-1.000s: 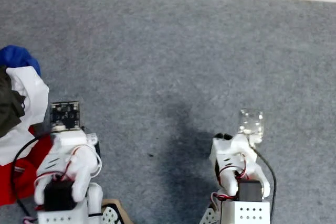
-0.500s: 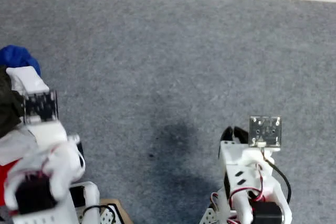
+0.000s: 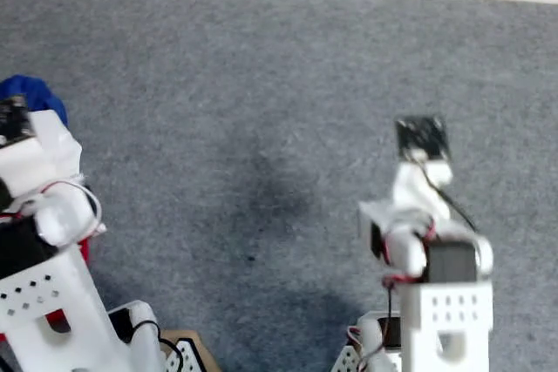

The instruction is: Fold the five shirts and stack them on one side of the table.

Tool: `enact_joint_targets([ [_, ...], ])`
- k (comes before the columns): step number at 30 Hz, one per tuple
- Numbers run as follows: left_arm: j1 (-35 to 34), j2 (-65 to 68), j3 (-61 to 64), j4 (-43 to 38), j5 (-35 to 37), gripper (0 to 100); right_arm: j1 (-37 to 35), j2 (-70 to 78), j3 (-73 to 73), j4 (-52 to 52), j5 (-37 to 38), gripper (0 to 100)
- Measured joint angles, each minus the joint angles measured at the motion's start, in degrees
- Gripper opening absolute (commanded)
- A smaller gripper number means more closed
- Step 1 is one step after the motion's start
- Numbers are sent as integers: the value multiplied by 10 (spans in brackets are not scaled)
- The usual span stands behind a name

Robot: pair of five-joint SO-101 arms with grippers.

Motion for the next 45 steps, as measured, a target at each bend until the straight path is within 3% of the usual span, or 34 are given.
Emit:
enact_joint_targets([
  [4, -63, 13, 0, -47, 0, 117, -66, 102, -59, -23, 2, 59],
  [8, -84, 41, 0, -57, 0, 229, -121, 197, -124, -30, 10, 60],
  [14, -105, 130, -25, -84, 2, 230, -162, 313, -202, -31, 42, 61],
  [19, -137, 242, -104, -106, 2, 230, -185, 358, -247, -31, 73, 156],
  [28, -168, 400, -248, -106, 2, 230, -188, 406, -287, -61, 83, 155],
  [45, -183, 427, -261, -142, 4, 230, -188, 433, -288, -98, 75, 155],
])
